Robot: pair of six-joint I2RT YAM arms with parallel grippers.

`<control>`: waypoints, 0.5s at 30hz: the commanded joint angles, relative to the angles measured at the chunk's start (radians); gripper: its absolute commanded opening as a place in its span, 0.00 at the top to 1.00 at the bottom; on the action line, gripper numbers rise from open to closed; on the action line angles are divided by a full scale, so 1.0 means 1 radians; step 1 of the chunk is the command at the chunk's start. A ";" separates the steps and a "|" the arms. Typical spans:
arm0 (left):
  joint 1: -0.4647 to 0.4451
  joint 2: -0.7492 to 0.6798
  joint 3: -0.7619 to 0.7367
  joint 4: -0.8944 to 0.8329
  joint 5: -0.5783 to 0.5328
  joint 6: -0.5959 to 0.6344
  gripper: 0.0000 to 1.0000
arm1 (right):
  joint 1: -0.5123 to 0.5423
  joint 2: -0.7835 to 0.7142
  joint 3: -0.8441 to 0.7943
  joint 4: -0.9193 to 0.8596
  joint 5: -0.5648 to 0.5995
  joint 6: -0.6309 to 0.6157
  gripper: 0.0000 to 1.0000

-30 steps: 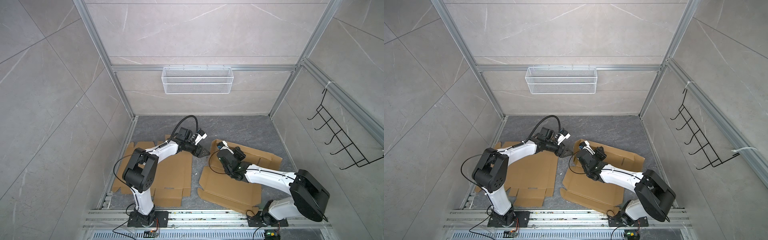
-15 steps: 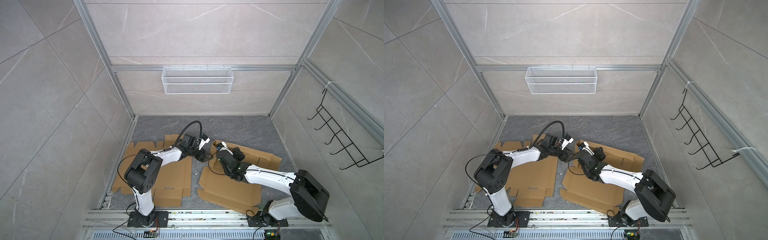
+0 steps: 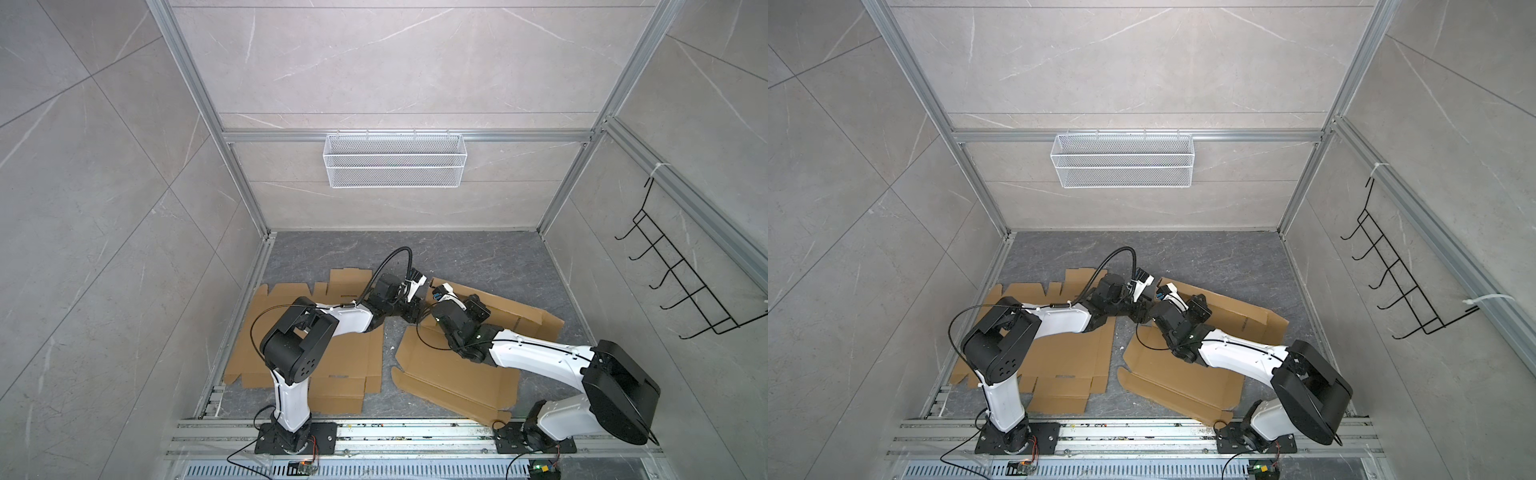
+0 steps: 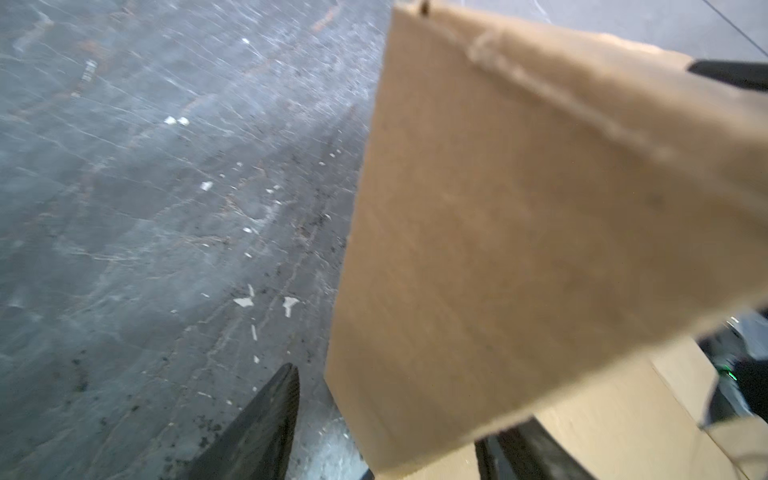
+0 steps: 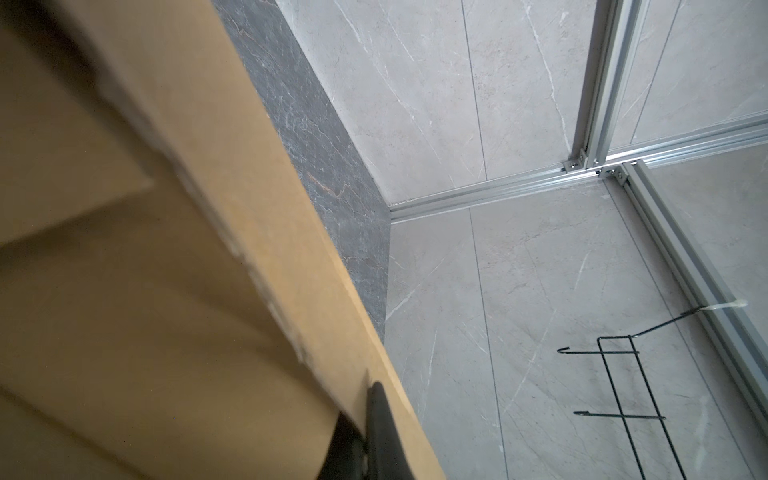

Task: Fold the paper box

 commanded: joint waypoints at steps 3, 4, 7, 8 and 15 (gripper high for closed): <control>-0.044 0.013 -0.024 0.137 -0.237 -0.010 0.40 | 0.014 -0.015 0.025 -0.032 -0.009 0.039 1.00; -0.047 0.013 -0.032 0.152 -0.263 -0.015 0.41 | 0.016 -0.014 0.026 -0.033 -0.008 0.042 1.00; -0.051 0.019 -0.055 0.203 -0.298 -0.031 0.47 | 0.016 -0.008 0.027 -0.035 -0.005 0.046 1.00; -0.053 0.022 -0.059 0.211 -0.303 -0.034 0.49 | 0.016 -0.006 0.029 -0.035 -0.004 0.046 1.00; -0.056 0.048 -0.065 0.281 -0.288 -0.051 0.71 | 0.018 0.012 0.046 -0.034 -0.006 0.054 1.00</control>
